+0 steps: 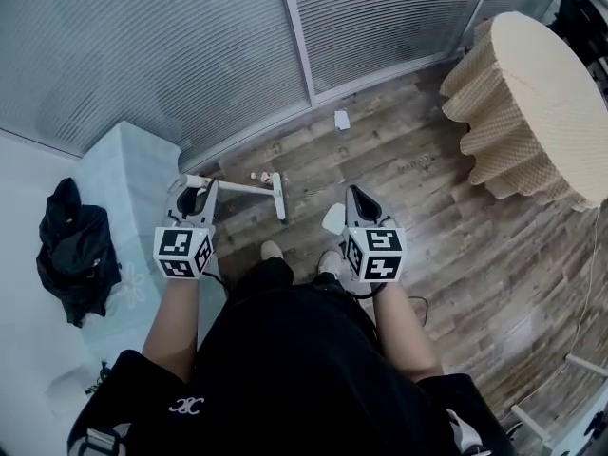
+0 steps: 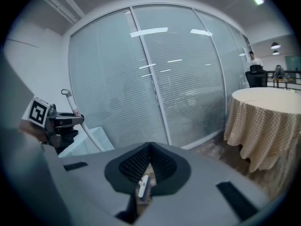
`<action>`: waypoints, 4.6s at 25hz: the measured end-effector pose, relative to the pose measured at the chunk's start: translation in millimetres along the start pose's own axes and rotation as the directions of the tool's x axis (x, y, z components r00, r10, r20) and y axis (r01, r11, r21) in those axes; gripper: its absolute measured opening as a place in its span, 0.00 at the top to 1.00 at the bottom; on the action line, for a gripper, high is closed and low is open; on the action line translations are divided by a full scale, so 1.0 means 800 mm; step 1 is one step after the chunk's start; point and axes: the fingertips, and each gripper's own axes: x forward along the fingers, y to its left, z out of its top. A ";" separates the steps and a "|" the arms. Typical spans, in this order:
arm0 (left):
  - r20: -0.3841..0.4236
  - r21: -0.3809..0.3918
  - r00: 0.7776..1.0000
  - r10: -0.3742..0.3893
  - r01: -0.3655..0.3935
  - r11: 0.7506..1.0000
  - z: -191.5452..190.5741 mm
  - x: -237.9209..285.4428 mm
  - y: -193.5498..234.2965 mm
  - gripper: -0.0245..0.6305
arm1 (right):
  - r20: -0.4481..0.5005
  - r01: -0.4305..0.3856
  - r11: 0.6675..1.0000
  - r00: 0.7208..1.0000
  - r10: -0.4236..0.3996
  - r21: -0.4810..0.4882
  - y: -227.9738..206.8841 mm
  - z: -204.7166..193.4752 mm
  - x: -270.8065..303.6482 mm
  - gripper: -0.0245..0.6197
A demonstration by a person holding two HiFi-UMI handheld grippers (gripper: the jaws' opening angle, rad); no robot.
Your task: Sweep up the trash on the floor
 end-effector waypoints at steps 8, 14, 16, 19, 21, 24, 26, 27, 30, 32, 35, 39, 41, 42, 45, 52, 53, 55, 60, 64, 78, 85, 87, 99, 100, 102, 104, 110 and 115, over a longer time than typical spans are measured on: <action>0.003 0.045 0.999 -0.039 0.039 0.998 0.004 0.068 0.043 0.81 | -0.036 0.126 0.992 0.991 -0.126 0.016 -0.036 -0.005 -0.002 0.94; -0.002 0.089 0.996 -0.086 0.086 0.992 -0.002 0.105 0.107 0.80 | -0.062 0.208 0.977 0.977 -0.204 0.048 -0.025 0.005 0.013 0.94; 0.013 0.110 0.995 -0.101 0.099 0.989 0.002 0.111 0.136 0.80 | -0.088 0.212 0.977 0.974 -0.208 0.037 -0.009 0.001 0.026 0.94; 0.033 0.129 0.994 -0.103 0.098 0.987 0.003 0.120 0.179 0.80 | -0.126 0.221 0.975 0.968 -0.219 0.002 0.011 -0.002 0.047 0.94; 0.038 0.136 0.995 -0.094 0.088 0.987 0.000 0.127 0.206 0.80 | -0.138 0.229 0.974 0.964 -0.227 -0.002 0.023 0.000 0.060 0.94; 0.028 0.145 0.996 -0.084 0.079 0.986 -0.013 0.143 0.239 0.80 | -0.151 0.240 0.970 0.961 -0.233 0.029 0.035 0.003 0.080 0.94; 0.006 0.173 0.996 -0.092 0.090 0.981 -0.028 0.154 0.252 0.80 | -0.161 0.246 0.969 0.958 -0.237 0.037 0.041 0.004 0.091 0.94; -0.006 0.193 0.995 -0.101 0.100 0.976 -0.035 0.161 0.255 0.80 | -0.167 0.250 0.968 0.956 -0.240 0.037 0.044 0.003 0.097 0.94; -0.049 0.238 0.991 -0.123 0.131 0.962 -0.061 0.182 0.265 0.80 | -0.178 0.267 0.963 0.950 -0.257 0.035 0.052 0.006 0.110 0.94; -0.080 0.242 0.987 -0.136 0.152 0.958 -0.081 0.202 0.273 0.80 | -0.175 0.286 0.958 0.945 -0.277 0.027 0.056 0.013 0.114 0.94; -0.151 0.260 0.973 -0.176 0.210 0.943 -0.114 0.235 0.277 0.80 | -0.183 0.316 0.948 0.934 -0.307 0.021 0.062 0.015 0.122 0.94; -0.222 0.287 0.943 -0.250 0.308 0.907 -0.145 0.264 0.248 0.81 | -0.202 0.365 0.931 0.914 -0.352 0.028 0.060 0.004 0.119 0.94; -0.213 0.261 0.930 -0.300 0.350 0.900 -0.148 0.272 0.223 0.81 | -0.207 0.399 0.916 0.901 -0.381 0.048 0.054 -0.006 0.109 0.94; -0.204 0.238 0.923 -0.325 0.369 0.898 -0.146 0.277 0.210 0.81 | -0.208 0.415 0.908 0.894 -0.396 0.060 0.050 -0.009 0.105 0.94; -0.196 0.182 0.906 -0.375 0.409 0.894 -0.134 0.295 0.178 0.81 | -0.206 0.457 0.885 0.878 -0.433 0.088 0.036 -0.006 0.095 0.94; -0.254 0.270 0.823 -0.507 0.564 0.780 -0.121 0.310 0.087 0.81 | -0.191 0.554 0.820 0.829 -0.526 0.142 0.014 -0.013 0.051 0.94; -0.259 0.283 0.810 -0.526 0.584 0.761 -0.119 0.308 0.072 0.81 | -0.192 0.565 0.811 0.822 -0.537 0.151 0.010 -0.018 0.042 0.94; -0.262 0.299 0.786 -0.560 0.618 0.727 -0.116 0.302 0.043 0.81 | -0.194 0.585 0.792 0.809 -0.555 0.172 0.003 -0.029 0.023 0.94; -0.267 0.330 0.728 -0.631 0.684 0.650 -0.106 0.282 -0.033 0.81 | -0.201 0.622 0.752 0.782 -0.589 0.218 -0.015 -0.054 -0.025 0.94; -0.290 0.342 0.671 -0.682 0.739 0.581 -0.099 0.261 -0.094 0.81 | -0.203 0.641 0.725 0.767 -0.608 0.252 -0.025 -0.069 -0.059 0.94; -0.404 0.431 0.462 -0.789 0.857 0.282 -0.100 0.175 -0.278 0.81 | -0.221 0.682 0.611 0.720 -0.658 0.401 -0.064 -0.158 -0.170 0.94; -0.428 0.458 0.457 -0.780 0.854 0.249 -0.097 0.148 -0.335 0.81 | -0.186 0.647 0.620 0.743 -0.643 0.445 -0.095 -0.173 -0.206 0.94; -0.422 0.471 0.481 -0.769 0.841 0.267 -0.090 0.148 -0.345 0.81 | -0.182 0.639 0.625 0.750 -0.636 0.448 -0.107 -0.178 -0.215 0.94; -0.278 0.593 0.603 -0.748 0.720 0.360 0.016 0.161 -0.356 0.81 | -0.191 0.613 0.665 0.780 -0.596 0.427 -0.162 -0.191 -0.236 0.94; -0.267 0.605 0.607 -0.748 0.710 0.360 0.024 0.167 -0.353 0.81 | -0.195 0.617 0.665 0.777 -0.598 0.421 -0.165 -0.190 -0.232 0.94; -0.253 0.634 0.613 -0.749 0.689 0.350 0.035 0.183 -0.346 0.81 | -0.205 0.629 0.656 0.768 -0.607 0.417 -0.171 -0.187 -0.223 0.94; -0.248 0.668 0.614 -0.750 0.669 0.327 0.044 0.209 -0.339 0.81 | -0.216 0.647 0.638 0.753 -0.622 0.418 -0.176 -0.180 -0.212 0.94; -0.279 0.743 0.606 -0.745 0.628 0.232 0.071 0.330 -0.298 0.81 | -0.252 0.728 0.539 0.666 -0.702 0.423 -0.192 -0.133 -0.159 0.94; -0.319 0.770 0.592 -0.740 0.617 0.162 0.078 0.456 -0.243 0.81 | -0.260 0.795 0.410 0.554 -0.791 0.447 -0.185 -0.090 -0.095 0.94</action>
